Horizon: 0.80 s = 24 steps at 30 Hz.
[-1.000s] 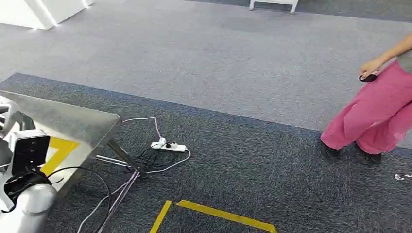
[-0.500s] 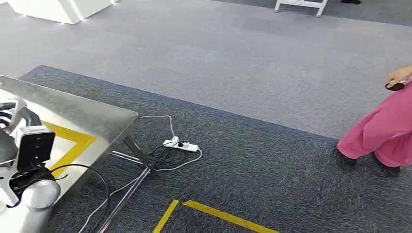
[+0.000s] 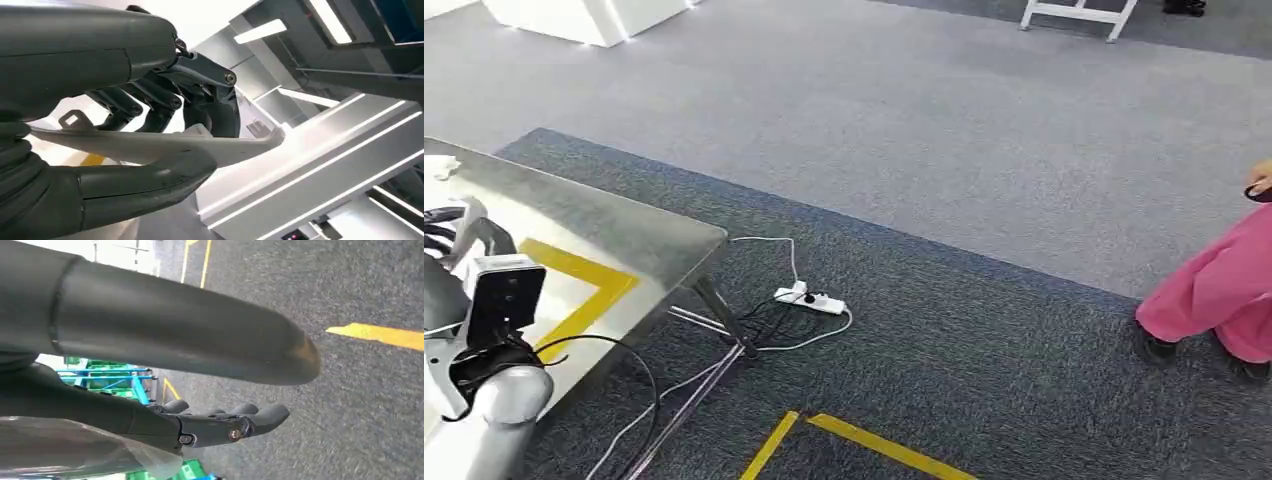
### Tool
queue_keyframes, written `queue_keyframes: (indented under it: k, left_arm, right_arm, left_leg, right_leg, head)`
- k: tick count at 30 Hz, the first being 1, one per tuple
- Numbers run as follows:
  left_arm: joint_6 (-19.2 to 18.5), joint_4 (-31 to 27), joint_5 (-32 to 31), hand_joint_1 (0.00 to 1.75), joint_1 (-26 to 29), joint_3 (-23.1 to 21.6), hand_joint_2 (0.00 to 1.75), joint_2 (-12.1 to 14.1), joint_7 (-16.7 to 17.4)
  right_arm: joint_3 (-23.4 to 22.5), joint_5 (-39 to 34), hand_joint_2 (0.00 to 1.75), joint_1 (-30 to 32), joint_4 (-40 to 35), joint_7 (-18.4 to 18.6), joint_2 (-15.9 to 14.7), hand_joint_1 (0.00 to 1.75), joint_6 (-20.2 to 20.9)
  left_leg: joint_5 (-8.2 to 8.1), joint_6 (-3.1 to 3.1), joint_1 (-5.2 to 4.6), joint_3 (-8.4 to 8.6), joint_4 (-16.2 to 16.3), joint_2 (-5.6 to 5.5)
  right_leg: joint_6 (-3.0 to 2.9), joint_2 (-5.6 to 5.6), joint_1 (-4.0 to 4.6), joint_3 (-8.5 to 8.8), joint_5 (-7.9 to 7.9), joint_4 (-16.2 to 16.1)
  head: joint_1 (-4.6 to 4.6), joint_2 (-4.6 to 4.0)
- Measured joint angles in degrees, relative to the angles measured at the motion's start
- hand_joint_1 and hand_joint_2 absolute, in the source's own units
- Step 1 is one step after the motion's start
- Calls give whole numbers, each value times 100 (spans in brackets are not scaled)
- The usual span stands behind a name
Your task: Take the parts from the cabinet and place them on the table.
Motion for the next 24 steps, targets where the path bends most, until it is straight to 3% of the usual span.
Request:
queue_keyframes:
  k: [3, 4, 5, 7, 8, 9, 10, 12, 13, 14, 21, 23, 24]
  left_arm:
    - [2, 9, 0, 175, -12, -11, 175, 7, 48]
    - [6, 11, 0, 175, -25, -30, 175, 7, 55]
    - [9, 13, 0, 175, -52, -52, 175, 7, 57]
    - [7, 28, -2, 175, -49, -92, 175, 7, 57]
    - [7, 37, -2, 175, -44, -96, 175, 7, 57]
    - [7, 48, 0, 175, -40, -96, 175, 7, 61]
    - [7, 59, 0, 175, -40, -101, 175, 4, 66]
    - [7, 66, 0, 175, -42, -111, 175, 4, 83]
    - [7, 66, 0, 175, -43, -114, 175, 4, 90]
    - [9, 66, 0, 175, -46, -116, 175, 4, 92]
    - [9, 66, -2, 175, -46, -116, 175, 4, 94]
    - [2, 66, -37, 175, -18, -122, 175, 17, 160]
    - [2, 66, -74, 175, -46, -131, 175, 59, 204]
  right_arm:
    - [-7, 44, 0, -12, -4, -28, 0, 0, -15]
    - [-9, 50, 0, -23, -7, -33, 0, 0, -22]
    - [-9, 53, 0, -29, -7, -42, 2, 0, -24]
    - [-9, 52, 0, -13, -7, -41, 4, 0, -24]
    - [-11, 54, 0, -2, -7, -39, 4, 0, -26]
    - [-13, 55, 0, 5, -7, -41, 4, 0, -28]
    - [-13, 57, 0, 5, -7, -39, 4, 0, -28]
    - [-13, 63, 0, -2, -9, -33, 4, 0, -35]
    - [-13, 68, 0, -2, -7, -28, 4, 0, -37]
    - [-13, 74, 0, -4, -7, -28, 4, 0, -37]
    - [-13, 74, 0, -4, -7, -28, 7, 0, -39]
    - [-13, 101, 0, -5, -7, -6, 9, 0, -61]
    - [-15, 133, 0, -5, -9, 2, 37, 0, -83]
  left_leg:
    - [41, 115, 11, 13, -55, -158]
    - [56, 155, 30, 26, -76, -186]
    - [65, 191, 40, 18, -75, -235]
    - [66, 217, 31, 4, -73, -344]
    - [66, 217, 25, 3, -71, -413]
    - [66, 217, 24, 6, -71, -474]
    - [66, 216, 24, 12, -69, -550]
    - [61, 207, 29, 26, -60, -693]
    - [52, 188, 42, 18, -49, -749]
    - [45, 163, 15, -2, -29, -785]
    - [41, 156, 7, -9, -21, -791]
    - [98, 32, 76, -78, -44, -1002]
    - [-319, -71, 38, -371, 608, -346]
  right_leg:
    - [107, -140, -10, 44, -35, -28]
    - [129, -2, -29, -33, -136, 90]
    - [132, 139, -34, -194, -351, 454]
    - [147, 223, -40, -700, -772, 1479]
    - [150, 235, -35, -895, -859, 1830]
    - [144, 243, -35, -956, -802, 1884]
    - [133, 249, -35, -872, -593, 1657]
    - [92, 355, -40, -432, -55, 680]
    - [83, 651, -64, -204, 121, 189]
    - [67, 824, -80, -141, 35, 97]
    - [68, 828, -85, -127, 31, 76]
    - [37, 662, -55, -69, 22, 33]
    - [-109, 341, -71, 7, 43, -63]
  head:
    - [-7, 0]
    - [17, 0]
    - [41, 0]
    - [59, 0]
    - [61, 0]
    - [61, 0]
    - [61, 0]
    - [61, 0]
    - [63, 0]
    - [61, 0]
    - [59, 0]
    - [59, 0]
    - [-15, 0]
